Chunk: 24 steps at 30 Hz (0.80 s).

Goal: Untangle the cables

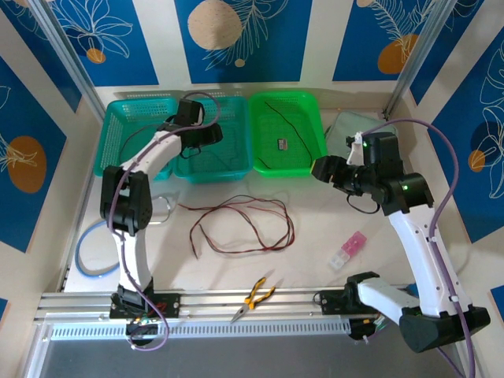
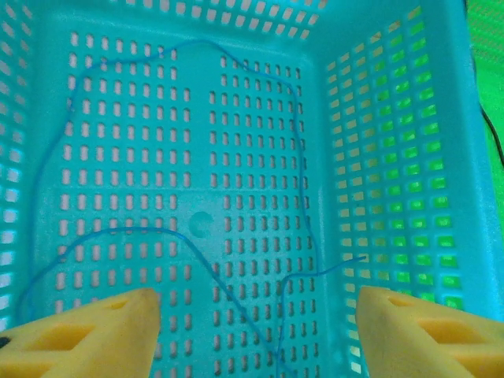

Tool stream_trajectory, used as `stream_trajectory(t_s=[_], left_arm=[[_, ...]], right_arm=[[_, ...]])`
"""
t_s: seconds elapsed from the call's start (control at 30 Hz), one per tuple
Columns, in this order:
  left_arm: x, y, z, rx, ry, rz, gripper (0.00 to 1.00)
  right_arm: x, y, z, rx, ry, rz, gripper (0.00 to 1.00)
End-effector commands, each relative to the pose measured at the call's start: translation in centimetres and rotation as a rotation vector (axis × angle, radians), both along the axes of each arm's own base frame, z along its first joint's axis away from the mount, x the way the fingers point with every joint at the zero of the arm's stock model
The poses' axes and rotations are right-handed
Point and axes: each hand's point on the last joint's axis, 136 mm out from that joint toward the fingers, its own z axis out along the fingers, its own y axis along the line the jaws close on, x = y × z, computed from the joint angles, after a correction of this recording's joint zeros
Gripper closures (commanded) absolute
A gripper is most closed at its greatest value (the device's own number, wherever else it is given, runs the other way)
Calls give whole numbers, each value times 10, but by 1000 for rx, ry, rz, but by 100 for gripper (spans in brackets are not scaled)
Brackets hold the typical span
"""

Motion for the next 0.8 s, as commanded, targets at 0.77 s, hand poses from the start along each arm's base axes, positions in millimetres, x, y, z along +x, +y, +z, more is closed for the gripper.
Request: stream_trajectory(t_s=[0.77], left_arm=[[-253, 21, 38, -76, -27, -97, 37]], right_arm=[[-55, 119, -160, -372, 143, 388, 46]])
